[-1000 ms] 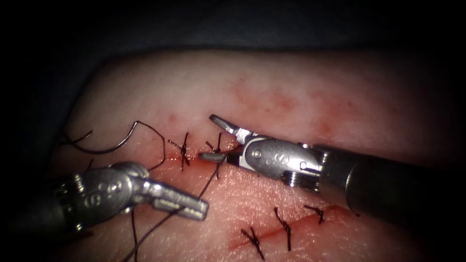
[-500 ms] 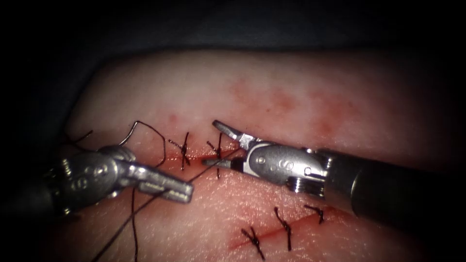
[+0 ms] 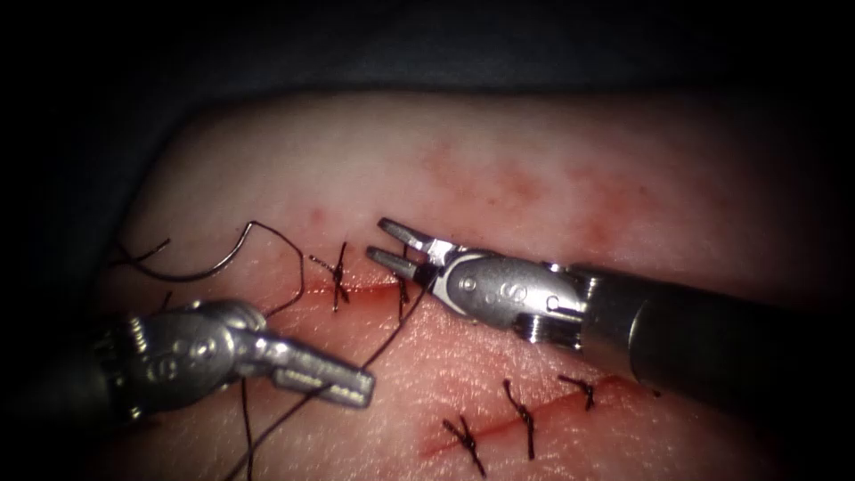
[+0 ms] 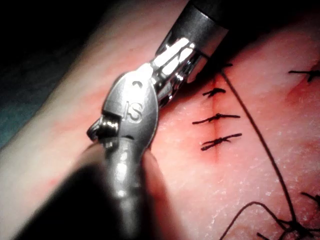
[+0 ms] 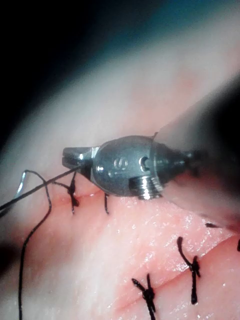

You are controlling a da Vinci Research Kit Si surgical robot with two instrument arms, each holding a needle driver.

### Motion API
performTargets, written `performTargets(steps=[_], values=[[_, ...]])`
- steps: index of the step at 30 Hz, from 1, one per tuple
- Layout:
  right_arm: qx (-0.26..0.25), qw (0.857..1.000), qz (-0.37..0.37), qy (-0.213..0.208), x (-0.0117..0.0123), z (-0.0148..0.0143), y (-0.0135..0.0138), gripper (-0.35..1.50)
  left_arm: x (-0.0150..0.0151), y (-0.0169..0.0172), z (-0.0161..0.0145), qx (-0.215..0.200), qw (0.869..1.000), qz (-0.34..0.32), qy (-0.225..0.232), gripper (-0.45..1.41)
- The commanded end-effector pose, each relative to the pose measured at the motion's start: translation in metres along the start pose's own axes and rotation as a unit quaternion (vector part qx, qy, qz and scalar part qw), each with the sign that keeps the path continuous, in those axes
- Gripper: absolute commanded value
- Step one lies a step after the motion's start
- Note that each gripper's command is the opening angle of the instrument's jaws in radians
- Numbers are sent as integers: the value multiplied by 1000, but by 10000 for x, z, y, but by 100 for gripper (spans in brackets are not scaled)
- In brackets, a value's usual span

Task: Wound Closure
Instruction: Snip suture with blades on right tool, then pull tail of suture taut

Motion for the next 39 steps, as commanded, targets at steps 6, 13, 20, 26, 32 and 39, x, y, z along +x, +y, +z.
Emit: performTargets(steps=[6,13,20,26,32,39], values=[[14,1000,16,1,7,4,2,62,0,12,8,-8,1000,10,2,-45],[30,999,16,36,7,-46,17,133,-5,41,9,-20,1000,23,7,-45],[35,996,-57,56,2,-141,93,133,-28,82,48,-64,996,51,42,-45],[3,994,-94,53,-5,-164,133,141,-54,88,70,-85,995,42,38,-45],[-7,994,-94,53,-11,-158,140,140,-95,101,94,-115,993,13,27,-11],[-14,994,-96,51,-11,-146,130,141,-142,104,71,-104,990,-36,-86,79]])
